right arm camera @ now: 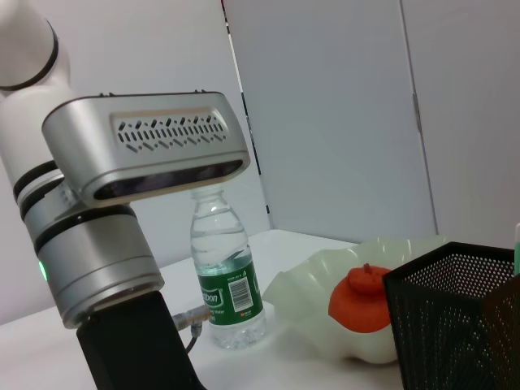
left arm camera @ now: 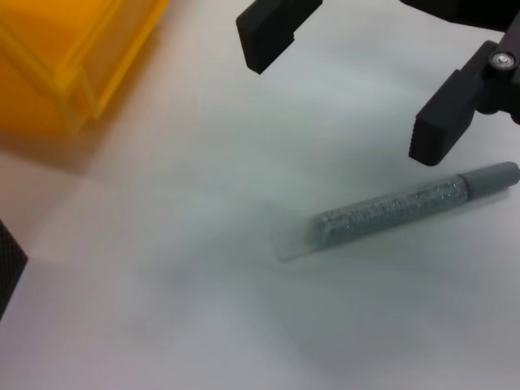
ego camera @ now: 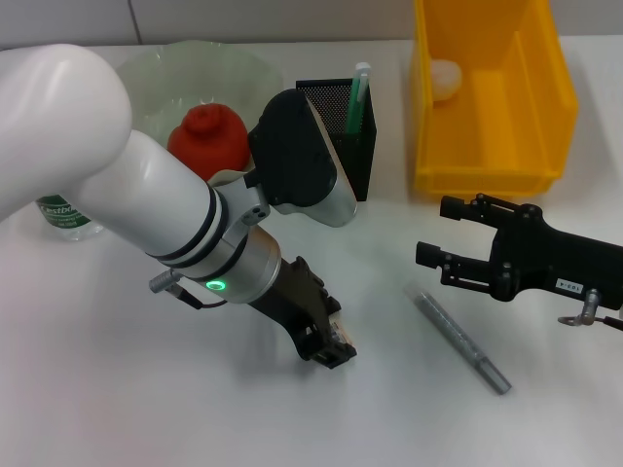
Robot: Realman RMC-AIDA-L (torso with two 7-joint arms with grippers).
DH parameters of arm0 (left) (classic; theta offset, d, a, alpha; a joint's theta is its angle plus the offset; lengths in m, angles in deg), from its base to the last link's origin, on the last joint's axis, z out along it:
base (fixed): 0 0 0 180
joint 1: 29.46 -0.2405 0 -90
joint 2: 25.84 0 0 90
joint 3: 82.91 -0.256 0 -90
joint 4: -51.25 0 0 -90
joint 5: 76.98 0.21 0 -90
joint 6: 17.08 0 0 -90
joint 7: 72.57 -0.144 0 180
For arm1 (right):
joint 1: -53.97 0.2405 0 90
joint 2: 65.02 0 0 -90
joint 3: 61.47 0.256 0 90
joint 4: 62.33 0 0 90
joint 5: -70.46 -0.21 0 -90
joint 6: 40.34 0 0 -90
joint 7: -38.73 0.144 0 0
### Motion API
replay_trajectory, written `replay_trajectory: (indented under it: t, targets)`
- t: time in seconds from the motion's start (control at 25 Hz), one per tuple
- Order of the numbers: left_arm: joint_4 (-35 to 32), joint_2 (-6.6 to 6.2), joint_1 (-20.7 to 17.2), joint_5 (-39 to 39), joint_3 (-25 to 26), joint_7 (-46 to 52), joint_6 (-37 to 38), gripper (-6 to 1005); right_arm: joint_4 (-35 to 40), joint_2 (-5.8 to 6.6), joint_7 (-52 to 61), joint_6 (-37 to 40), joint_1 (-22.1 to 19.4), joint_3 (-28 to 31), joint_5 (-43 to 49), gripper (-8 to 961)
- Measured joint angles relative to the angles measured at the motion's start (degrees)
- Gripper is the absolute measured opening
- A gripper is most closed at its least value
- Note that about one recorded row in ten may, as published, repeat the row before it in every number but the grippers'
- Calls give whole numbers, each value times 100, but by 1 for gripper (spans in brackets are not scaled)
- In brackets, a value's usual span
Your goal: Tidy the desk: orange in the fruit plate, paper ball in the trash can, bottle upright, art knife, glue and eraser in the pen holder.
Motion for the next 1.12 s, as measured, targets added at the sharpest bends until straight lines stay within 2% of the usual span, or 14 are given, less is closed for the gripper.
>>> replay_trajectory:
  t: [0.12, 0.24, 1.12]
  targets:
    - [2, 0, 0, 4, -2, -10, -1, 610, 0, 0, 0, 0, -2, 0, 0, 760]
    - [8, 0, 0, 5, -2, -10, -7, 443, 0, 0, 0, 0, 0, 0, 0, 760]
    - [6, 0, 1, 18, -38, -9, -29, 438, 0, 0, 0, -16, 44, 8, 0, 760]
